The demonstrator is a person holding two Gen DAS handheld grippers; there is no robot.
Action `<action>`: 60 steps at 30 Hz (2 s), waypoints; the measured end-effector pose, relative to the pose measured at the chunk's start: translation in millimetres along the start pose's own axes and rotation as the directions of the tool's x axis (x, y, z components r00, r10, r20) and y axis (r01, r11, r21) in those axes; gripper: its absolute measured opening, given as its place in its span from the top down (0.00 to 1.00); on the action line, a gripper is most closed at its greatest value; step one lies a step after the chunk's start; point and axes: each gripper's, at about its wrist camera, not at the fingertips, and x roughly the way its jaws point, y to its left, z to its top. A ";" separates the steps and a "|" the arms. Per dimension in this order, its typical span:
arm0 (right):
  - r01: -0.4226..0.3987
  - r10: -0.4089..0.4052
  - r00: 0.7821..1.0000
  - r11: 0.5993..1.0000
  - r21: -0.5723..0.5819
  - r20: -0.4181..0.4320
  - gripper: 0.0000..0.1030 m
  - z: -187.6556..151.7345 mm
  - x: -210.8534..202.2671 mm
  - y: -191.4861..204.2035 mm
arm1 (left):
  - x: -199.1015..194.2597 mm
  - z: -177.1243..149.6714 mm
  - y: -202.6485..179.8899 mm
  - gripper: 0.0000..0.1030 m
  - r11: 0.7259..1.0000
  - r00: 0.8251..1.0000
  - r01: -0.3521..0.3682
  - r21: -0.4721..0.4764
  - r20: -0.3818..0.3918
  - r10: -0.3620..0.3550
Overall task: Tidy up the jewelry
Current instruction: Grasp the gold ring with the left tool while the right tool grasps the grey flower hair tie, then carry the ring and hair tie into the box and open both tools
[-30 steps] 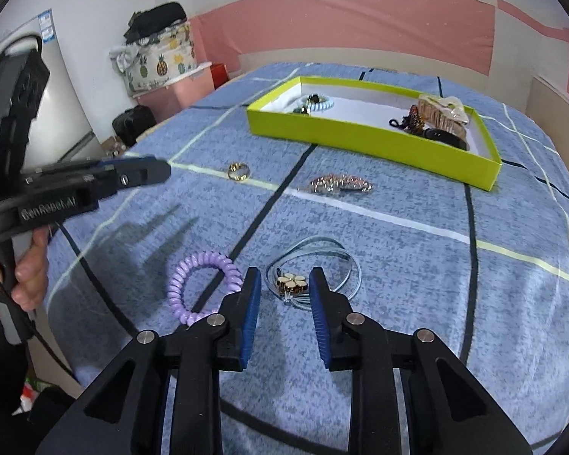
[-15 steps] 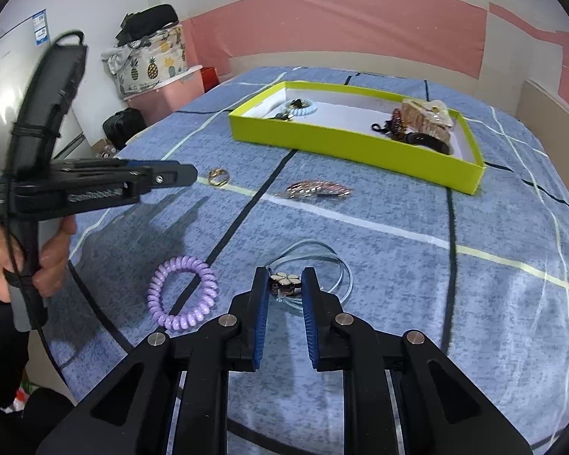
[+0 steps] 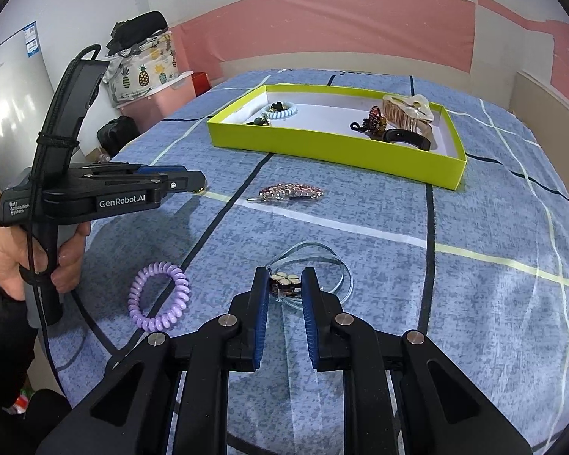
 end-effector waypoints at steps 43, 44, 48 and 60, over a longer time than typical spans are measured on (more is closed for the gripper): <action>0.050 -0.050 0.989 0.999 -0.001 0.140 0.83 18.7 -51.9 2.3 | -66.0 3.6 -14.2 0.97 0.998 0.989 0.049 0.028 0.142 -0.052; 0.052 -0.051 0.988 0.999 -0.004 0.143 0.83 20.1 -52.4 2.5 | -67.3 5.3 -15.0 0.97 0.998 0.988 0.051 0.027 0.146 -0.054; 0.059 -0.056 0.986 0.998 -0.015 0.159 0.83 29.9 -53.5 2.2 | -70.4 13.7 -16.2 0.97 0.998 0.985 0.056 0.032 0.159 -0.061; 0.062 -0.055 0.980 0.998 -0.029 0.189 0.83 80.8 -37.4 -16.5 | -56.9 56.0 -12.5 0.97 0.996 0.983 0.069 0.051 0.167 -0.077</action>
